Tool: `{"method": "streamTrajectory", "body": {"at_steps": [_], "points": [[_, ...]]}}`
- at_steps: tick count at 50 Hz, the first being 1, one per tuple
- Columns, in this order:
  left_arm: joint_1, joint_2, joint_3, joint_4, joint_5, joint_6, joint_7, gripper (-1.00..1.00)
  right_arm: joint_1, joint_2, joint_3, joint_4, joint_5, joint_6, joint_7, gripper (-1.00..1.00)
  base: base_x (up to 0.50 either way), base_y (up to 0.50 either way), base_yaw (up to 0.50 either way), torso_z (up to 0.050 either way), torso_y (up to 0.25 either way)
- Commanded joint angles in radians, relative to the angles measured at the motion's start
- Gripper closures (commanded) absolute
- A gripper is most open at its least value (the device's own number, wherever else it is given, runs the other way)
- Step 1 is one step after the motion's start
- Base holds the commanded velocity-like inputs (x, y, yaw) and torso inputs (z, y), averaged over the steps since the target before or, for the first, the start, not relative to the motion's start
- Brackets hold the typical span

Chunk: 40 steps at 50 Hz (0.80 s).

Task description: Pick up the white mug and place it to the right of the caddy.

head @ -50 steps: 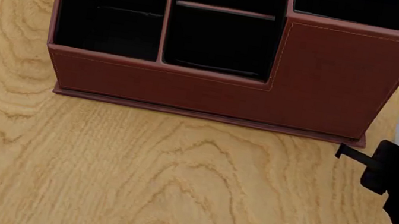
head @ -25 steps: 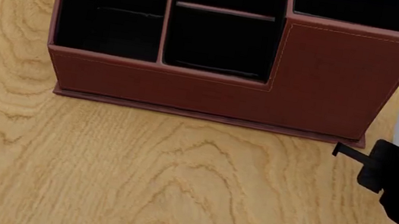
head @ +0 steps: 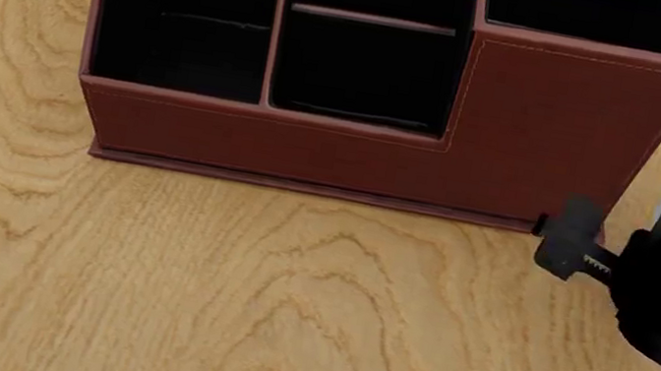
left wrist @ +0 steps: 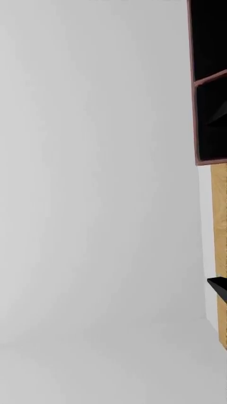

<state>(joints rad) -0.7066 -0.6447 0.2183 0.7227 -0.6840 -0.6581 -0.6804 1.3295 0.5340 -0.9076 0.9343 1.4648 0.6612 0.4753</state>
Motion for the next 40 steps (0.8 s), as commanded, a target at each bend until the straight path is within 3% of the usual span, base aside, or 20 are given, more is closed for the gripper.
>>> {"method": "streamTrajectory", "body": {"at_steps": [1, 22, 40], "points": [[0.003, -0.001, 0.003, 0.000, 0.000, 0.002, -0.002, -1.00, -0.045, 0.021, 0.003, 0.029, -0.093, -0.015, -0.006, -1.00, 0.00, 0.00, 0.00, 0.000, 0.000], [0.022, -0.012, -0.018, 0.008, -0.012, 0.016, -0.007, -1.00, -0.093, 0.075, 0.039, -0.088, -0.051, -0.011, 0.077, -1.00, 0.00, 0.00, 0.00, 0.000, 0.000], [0.028, -0.019, -0.025, 0.022, -0.023, 0.019, -0.014, -1.00, -0.222, 0.211, 0.112, -0.440, 0.056, -0.009, 0.233, -1.00, 0.00, 0.00, 0.00, 0.000, 0.000]]}}
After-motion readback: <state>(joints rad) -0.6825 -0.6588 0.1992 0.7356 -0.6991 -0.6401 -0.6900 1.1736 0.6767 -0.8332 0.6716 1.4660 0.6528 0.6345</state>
